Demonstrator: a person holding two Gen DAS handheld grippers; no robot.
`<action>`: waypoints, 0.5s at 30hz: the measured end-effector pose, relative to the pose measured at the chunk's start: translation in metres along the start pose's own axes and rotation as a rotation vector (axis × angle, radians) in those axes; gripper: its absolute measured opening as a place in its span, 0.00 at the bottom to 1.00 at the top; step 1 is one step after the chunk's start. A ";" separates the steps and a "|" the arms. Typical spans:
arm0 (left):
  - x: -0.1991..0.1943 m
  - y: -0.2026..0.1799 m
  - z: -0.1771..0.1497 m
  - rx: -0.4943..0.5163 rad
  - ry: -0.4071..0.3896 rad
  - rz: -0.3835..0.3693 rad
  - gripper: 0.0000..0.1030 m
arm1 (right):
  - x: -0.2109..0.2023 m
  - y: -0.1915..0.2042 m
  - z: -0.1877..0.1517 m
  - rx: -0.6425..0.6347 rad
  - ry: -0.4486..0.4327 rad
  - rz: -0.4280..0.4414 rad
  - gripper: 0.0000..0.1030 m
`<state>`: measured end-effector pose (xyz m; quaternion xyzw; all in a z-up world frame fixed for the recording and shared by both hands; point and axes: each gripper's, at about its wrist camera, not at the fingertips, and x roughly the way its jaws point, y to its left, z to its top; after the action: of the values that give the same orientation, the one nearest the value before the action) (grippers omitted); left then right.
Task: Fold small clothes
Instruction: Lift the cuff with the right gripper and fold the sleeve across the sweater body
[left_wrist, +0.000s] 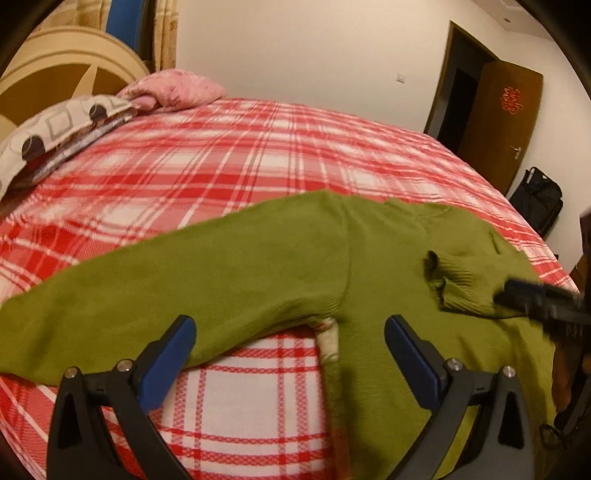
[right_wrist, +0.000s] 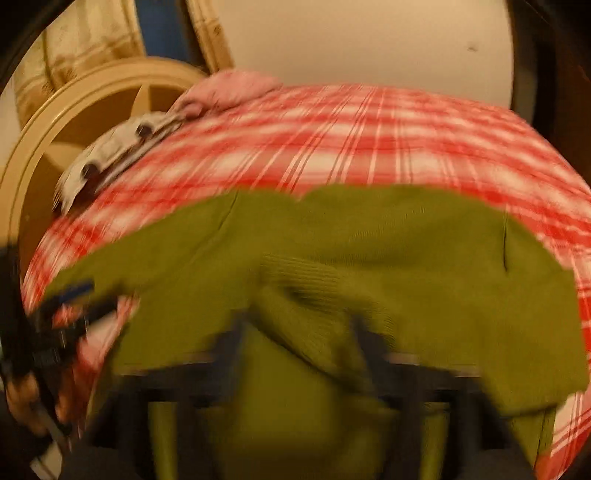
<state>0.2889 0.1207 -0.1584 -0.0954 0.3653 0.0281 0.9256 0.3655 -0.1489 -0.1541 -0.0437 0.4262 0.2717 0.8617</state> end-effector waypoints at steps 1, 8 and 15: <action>-0.003 -0.005 0.004 0.009 -0.003 -0.015 1.00 | -0.008 -0.004 -0.008 -0.002 0.006 0.014 0.71; 0.007 -0.070 0.026 0.100 0.037 -0.136 0.99 | -0.076 -0.065 -0.057 0.133 -0.046 -0.026 0.71; 0.070 -0.143 0.035 0.181 0.162 -0.193 0.81 | -0.108 -0.106 -0.098 0.209 -0.131 -0.088 0.71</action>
<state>0.3805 -0.0139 -0.1590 -0.0481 0.4291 -0.1018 0.8962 0.2968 -0.3156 -0.1505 0.0456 0.3927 0.1901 0.8987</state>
